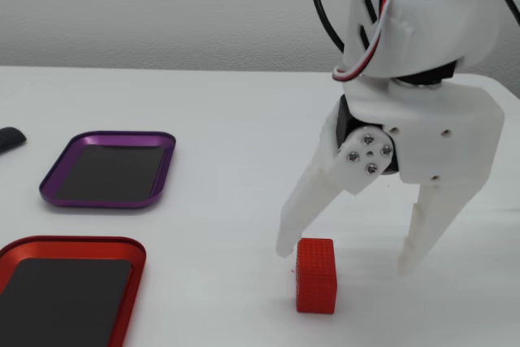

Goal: Grasp a red block and put it in the left red dish.

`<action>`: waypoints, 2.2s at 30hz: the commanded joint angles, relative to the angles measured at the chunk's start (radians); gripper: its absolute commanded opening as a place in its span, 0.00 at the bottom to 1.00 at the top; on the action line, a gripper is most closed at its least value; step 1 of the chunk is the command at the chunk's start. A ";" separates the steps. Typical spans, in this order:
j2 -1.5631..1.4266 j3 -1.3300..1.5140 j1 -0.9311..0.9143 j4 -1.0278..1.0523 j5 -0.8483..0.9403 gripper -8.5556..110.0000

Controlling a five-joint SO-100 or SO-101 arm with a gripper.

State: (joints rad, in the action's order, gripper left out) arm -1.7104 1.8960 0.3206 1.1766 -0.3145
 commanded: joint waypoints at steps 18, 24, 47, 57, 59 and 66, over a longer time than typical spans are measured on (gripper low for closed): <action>-0.002 0.138 -0.163 -0.282 0.187 0.35; -0.003 0.179 -0.160 -0.282 0.190 0.34; -0.003 0.169 -0.078 -0.322 0.198 0.24; -0.003 0.167 -0.034 -0.325 0.199 0.24; -0.003 0.167 -0.034 -0.325 0.199 0.23; -0.005 0.166 -0.034 -0.325 0.199 0.07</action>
State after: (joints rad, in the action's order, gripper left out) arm -1.7089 2.0816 0.2884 0.8590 -0.1166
